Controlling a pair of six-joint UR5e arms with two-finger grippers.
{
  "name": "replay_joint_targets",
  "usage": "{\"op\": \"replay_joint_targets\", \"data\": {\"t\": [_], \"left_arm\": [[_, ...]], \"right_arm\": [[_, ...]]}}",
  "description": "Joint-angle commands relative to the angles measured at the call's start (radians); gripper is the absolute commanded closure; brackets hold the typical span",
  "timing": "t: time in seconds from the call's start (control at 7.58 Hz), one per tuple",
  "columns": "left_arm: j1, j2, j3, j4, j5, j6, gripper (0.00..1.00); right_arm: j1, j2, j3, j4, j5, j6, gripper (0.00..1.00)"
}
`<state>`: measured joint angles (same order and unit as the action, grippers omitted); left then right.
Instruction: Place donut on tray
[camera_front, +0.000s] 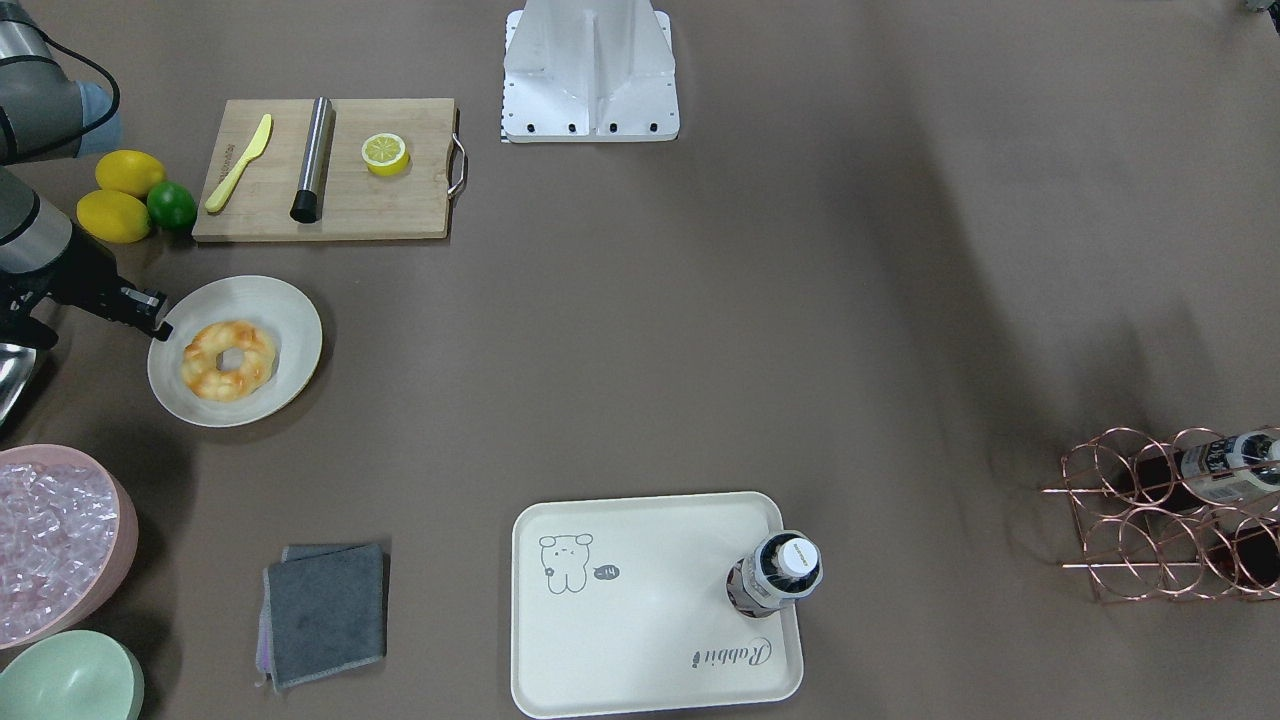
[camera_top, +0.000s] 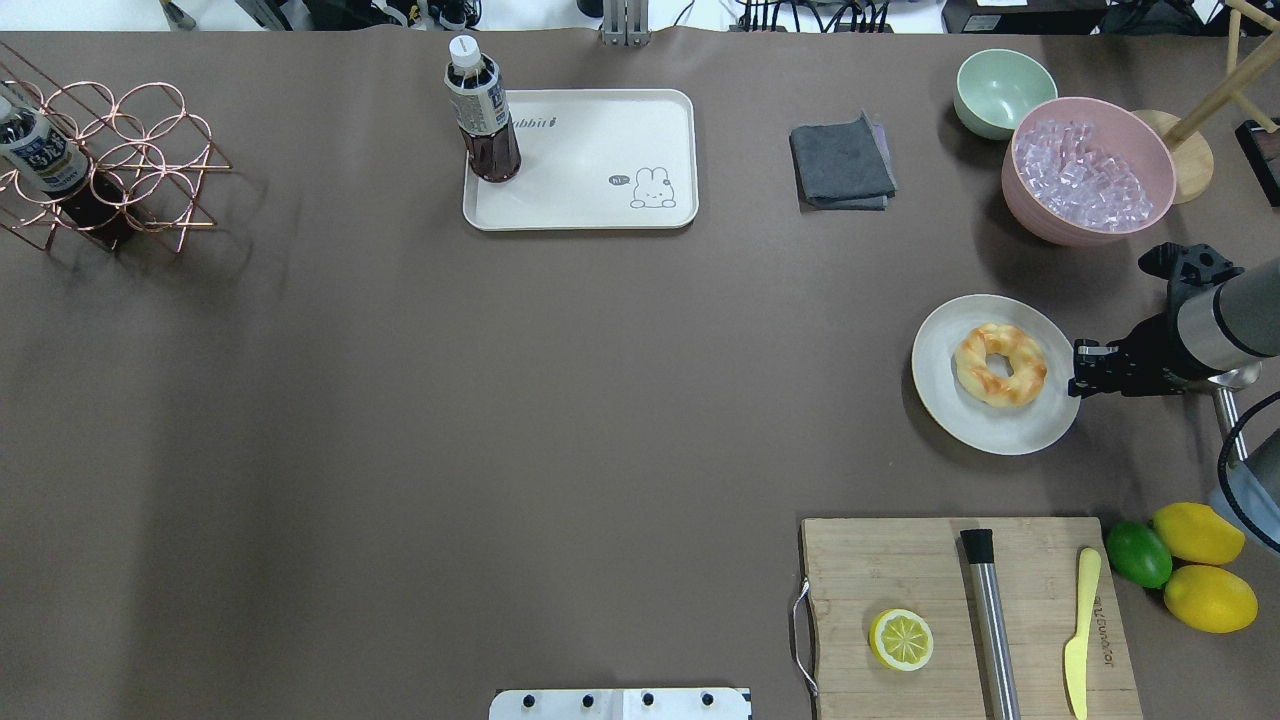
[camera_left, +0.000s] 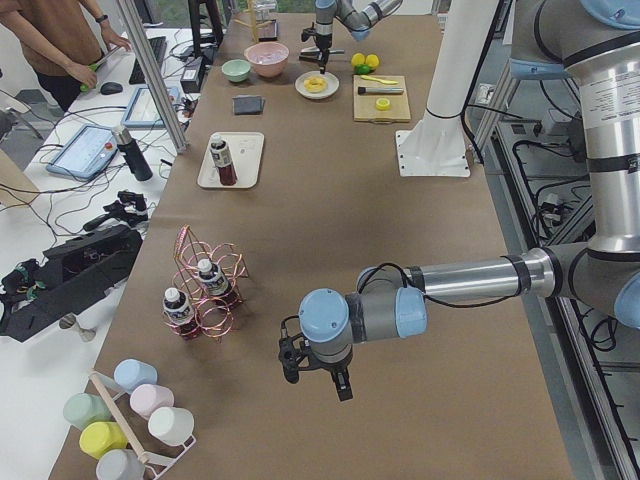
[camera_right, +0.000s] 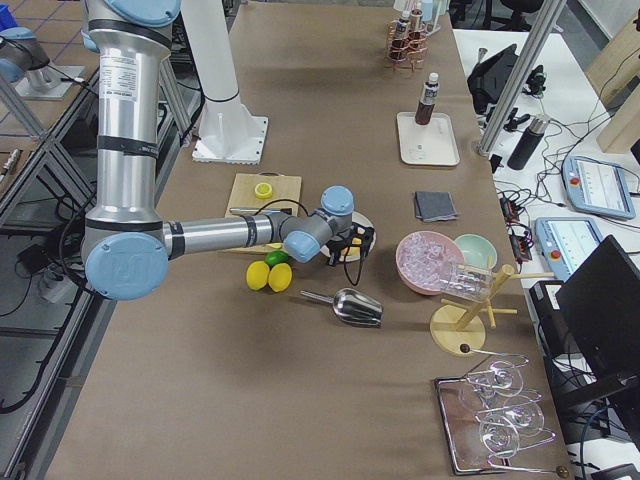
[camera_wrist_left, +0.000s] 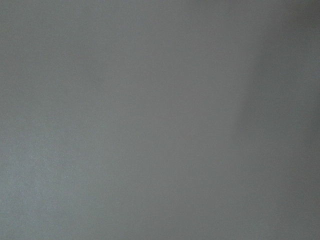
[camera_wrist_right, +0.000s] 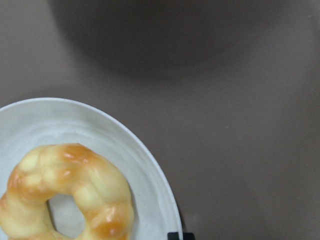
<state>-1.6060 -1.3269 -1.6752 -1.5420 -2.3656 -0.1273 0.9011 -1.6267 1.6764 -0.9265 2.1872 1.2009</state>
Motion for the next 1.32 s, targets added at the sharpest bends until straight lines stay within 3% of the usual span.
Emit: {"op": "replay_joint_targets", "data": {"t": [0.0,0.4,0.66,0.79,0.92,1.19], "left_arm": [[0.000,0.000,0.000,0.000,0.002,0.000,0.02],[0.000,0.000,0.000,0.000,0.002,0.000,0.02],[-0.002,0.002,0.002,-0.001,0.003,0.000,0.02],[-0.002,0.002,0.000,-0.001,0.003,0.000,0.02],[-0.002,0.002,0.000,-0.001,0.003,0.000,0.02],[-0.002,0.002,0.002,-0.001,0.003,0.000,0.02]], "right_arm": [[0.001,0.062,0.067,0.002,0.031,0.150,1.00],[-0.025,0.261,0.060,-0.008,0.046,0.391,1.00],[-0.094,0.528,-0.150,-0.014,0.033,0.497,1.00],[-0.123,0.683,-0.258,-0.094,-0.016,0.535,1.00],[-0.148,0.762,-0.297,-0.182,-0.077,0.534,1.00],[-0.162,0.867,-0.436,-0.209,-0.134,0.540,1.00]]}}
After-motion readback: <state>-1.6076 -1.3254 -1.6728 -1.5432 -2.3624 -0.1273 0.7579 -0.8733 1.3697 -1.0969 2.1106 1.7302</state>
